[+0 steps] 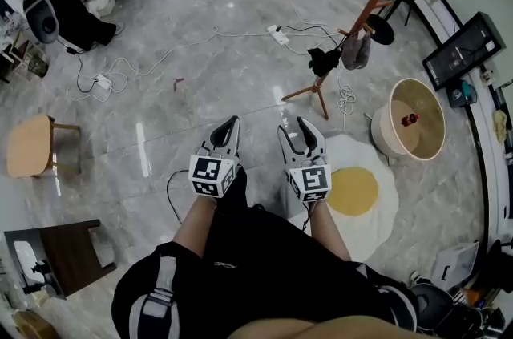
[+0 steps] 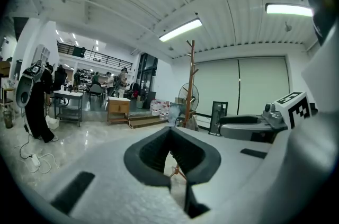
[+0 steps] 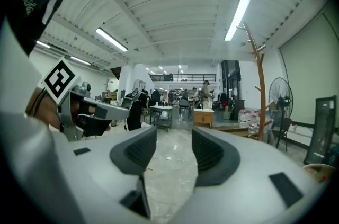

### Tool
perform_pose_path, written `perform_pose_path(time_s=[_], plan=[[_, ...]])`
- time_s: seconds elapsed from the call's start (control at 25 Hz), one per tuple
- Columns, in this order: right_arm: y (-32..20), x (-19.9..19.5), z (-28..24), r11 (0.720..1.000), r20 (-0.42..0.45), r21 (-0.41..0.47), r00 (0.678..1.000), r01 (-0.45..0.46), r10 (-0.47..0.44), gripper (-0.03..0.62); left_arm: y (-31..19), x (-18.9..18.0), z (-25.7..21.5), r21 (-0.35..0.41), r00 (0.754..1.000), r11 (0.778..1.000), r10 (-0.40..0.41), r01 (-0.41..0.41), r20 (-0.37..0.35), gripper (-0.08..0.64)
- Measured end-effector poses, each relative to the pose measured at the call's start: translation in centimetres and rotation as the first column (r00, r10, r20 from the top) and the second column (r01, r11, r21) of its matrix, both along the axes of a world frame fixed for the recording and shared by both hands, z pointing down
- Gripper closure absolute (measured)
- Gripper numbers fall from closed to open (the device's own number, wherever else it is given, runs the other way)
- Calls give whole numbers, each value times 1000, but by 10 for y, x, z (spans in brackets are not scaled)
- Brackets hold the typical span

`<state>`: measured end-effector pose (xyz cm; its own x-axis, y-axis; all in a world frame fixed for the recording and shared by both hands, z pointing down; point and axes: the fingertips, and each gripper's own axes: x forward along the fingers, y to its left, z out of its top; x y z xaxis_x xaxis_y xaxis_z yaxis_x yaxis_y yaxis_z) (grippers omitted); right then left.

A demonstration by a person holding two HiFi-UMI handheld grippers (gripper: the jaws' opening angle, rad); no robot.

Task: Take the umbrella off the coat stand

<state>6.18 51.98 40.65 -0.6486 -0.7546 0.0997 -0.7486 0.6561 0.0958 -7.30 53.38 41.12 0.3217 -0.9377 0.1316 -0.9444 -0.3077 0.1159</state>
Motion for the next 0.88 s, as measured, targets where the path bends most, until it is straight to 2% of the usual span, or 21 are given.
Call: perform_pose_path(time_s=[0.24,0.48,0.68,0.88], plan=[[-80,-29,5,1000,-30,6,999,-23,23,327,-80,-46,9,-5,1000,1000,5,-5,-15,563],[-165,-72,-21,996,31,41,997,-78,77,325,-162,-91,-1,-15,998,998,66,-66,-15,563],[-237,-117,-22,994,21,21,994,-104,104,318,-240,-129,-2,-18,992,993,120,-121,-26,561],[-280,-149,-10,991,-18,-30,991,-134,133,330,-288,-158,5,-47,985,985,167,-169,-38,562]])
